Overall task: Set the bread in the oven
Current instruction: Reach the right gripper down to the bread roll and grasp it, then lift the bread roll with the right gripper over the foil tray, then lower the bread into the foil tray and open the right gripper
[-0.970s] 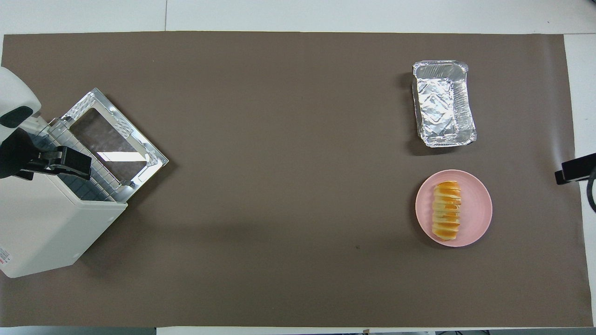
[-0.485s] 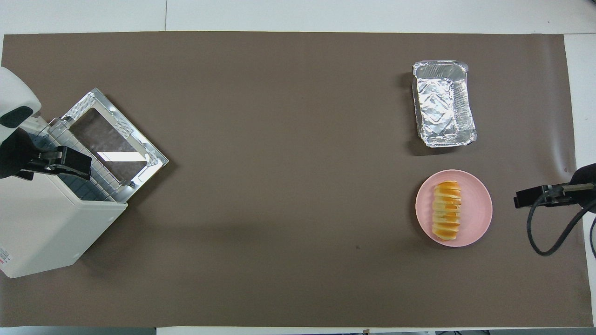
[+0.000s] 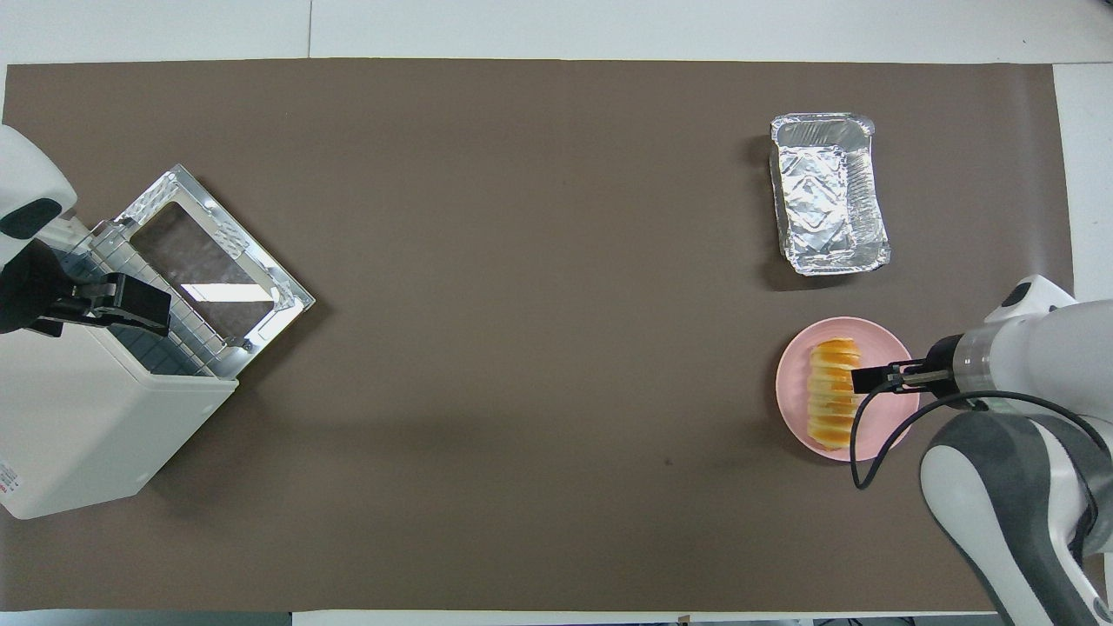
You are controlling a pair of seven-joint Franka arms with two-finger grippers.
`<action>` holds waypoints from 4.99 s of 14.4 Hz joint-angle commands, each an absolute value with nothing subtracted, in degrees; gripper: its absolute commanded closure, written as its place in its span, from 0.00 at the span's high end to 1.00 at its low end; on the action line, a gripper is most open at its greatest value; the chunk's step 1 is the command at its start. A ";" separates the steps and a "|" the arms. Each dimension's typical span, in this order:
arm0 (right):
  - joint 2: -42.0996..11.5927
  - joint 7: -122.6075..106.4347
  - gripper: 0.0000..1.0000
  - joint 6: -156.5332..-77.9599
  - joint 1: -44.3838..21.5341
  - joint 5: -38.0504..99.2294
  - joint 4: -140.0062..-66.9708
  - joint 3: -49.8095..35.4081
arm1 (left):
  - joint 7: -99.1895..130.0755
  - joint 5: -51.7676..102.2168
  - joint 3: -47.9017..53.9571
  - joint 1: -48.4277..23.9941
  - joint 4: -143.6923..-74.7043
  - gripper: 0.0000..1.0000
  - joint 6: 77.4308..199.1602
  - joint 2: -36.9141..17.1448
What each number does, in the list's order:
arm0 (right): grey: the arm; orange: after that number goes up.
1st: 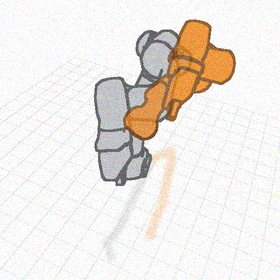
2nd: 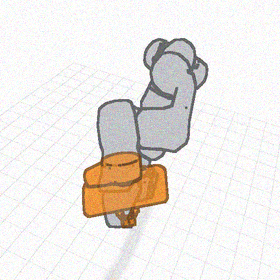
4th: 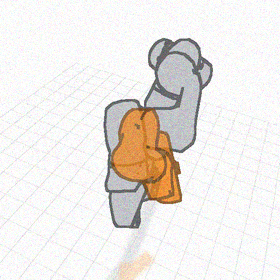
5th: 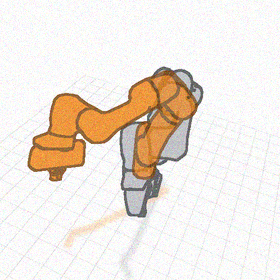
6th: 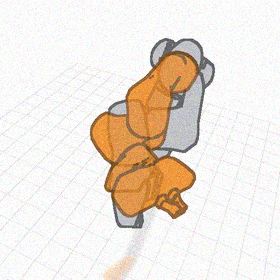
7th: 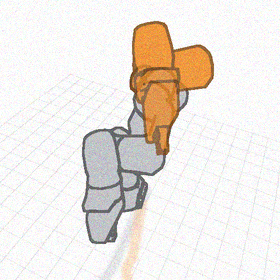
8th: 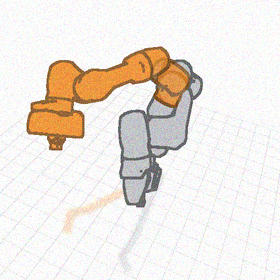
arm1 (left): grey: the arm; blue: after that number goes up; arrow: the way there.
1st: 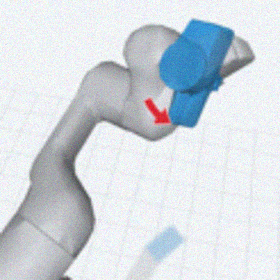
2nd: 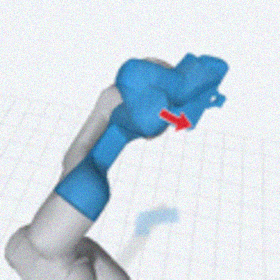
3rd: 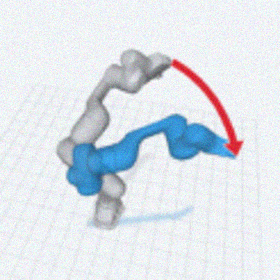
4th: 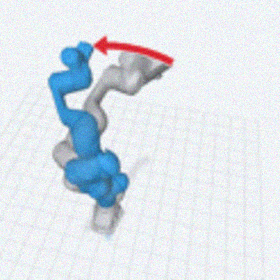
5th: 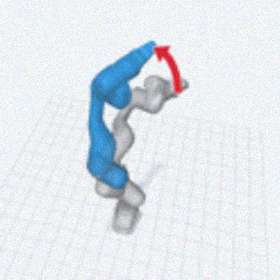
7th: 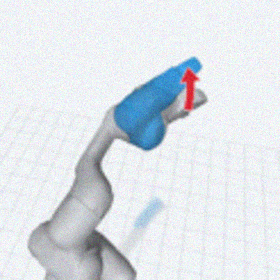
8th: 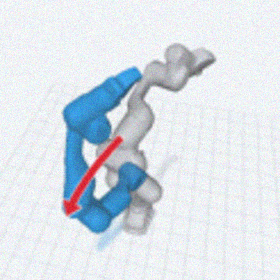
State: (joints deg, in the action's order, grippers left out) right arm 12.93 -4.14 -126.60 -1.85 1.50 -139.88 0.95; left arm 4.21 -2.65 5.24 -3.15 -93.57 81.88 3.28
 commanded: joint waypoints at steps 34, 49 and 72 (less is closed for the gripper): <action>2.99 -0.97 0.00 -122.72 -5.10 2.29 -129.31 0.97 | 3.96 -1.58 5.45 -2.29 -95.71 1.00 82.35 5.27; -27.48 -5.71 0.00 -107.24 -2.20 -0.44 -79.67 1.49 | 3.96 -1.58 5.45 -2.29 -95.71 1.00 82.35 5.27; -37.97 -4.39 1.00 -117.87 -1.23 0.35 -77.43 1.49 | 3.96 -1.58 5.45 -2.29 -95.71 1.00 82.35 5.27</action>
